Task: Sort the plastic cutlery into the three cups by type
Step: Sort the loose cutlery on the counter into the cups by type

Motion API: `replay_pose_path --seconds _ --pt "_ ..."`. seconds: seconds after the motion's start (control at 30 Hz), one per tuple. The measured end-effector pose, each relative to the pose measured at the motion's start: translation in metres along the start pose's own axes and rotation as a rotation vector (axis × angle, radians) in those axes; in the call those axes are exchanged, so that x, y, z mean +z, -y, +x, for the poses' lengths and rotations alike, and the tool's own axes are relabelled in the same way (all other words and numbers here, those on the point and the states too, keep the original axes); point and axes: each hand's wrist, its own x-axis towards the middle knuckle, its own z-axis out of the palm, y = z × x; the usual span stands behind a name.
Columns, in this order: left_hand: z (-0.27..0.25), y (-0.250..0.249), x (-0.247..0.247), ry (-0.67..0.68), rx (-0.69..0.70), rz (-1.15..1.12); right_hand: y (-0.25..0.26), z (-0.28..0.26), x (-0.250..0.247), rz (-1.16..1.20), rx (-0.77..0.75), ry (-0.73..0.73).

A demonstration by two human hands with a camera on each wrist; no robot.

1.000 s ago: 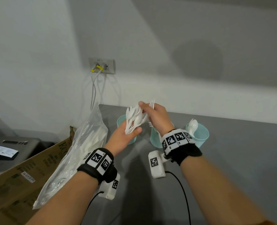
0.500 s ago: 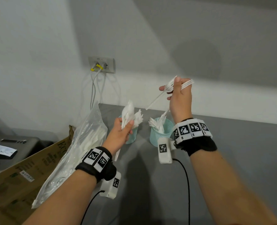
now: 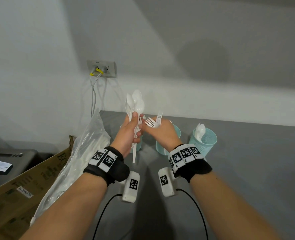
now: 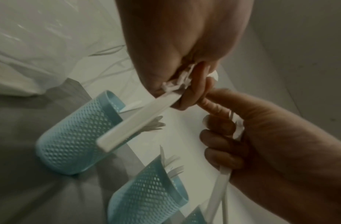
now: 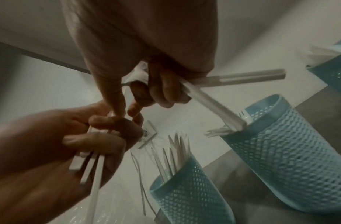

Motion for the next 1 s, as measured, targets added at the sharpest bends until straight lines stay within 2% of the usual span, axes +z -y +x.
replay_pose_path --seconds 0.27,0.37,0.47,0.57,0.63,0.7,0.77,0.83,0.93,1.0 --pt "0.001 0.001 0.025 0.025 0.006 0.068 -0.001 -0.001 -0.026 -0.069 0.029 -0.105" --pt "0.005 0.004 0.031 0.013 0.014 0.115 0.007 0.002 -0.053 -0.048 -0.034 -0.302" --pt "0.008 0.010 0.034 -0.013 0.006 0.181 0.013 0.008 -0.079 -0.122 -0.080 -0.508" --pt "0.014 0.017 0.036 -0.072 0.040 0.316 0.008 0.015 -0.091 -0.260 -0.090 -0.598" --pt "0.018 0.022 0.038 -0.086 0.072 0.407 -0.005 0.017 -0.090 -0.431 -0.049 -0.569" --pt "0.021 0.025 0.040 -0.087 0.068 0.423 -0.024 0.017 -0.085 -0.583 0.020 -0.479" --pt "0.022 0.026 0.042 -0.077 0.047 0.403 -0.040 0.016 -0.079 -0.635 0.096 -0.388" --pt "0.023 0.026 0.041 -0.060 0.000 0.346 -0.046 0.018 -0.076 -0.579 0.132 -0.344" --pt "0.023 0.025 0.039 -0.050 -0.101 0.216 -0.028 0.027 -0.075 -0.339 0.015 -0.356" --pt "0.022 0.026 0.039 -0.044 -0.113 0.203 -0.011 0.037 -0.077 -0.193 -0.033 -0.389"
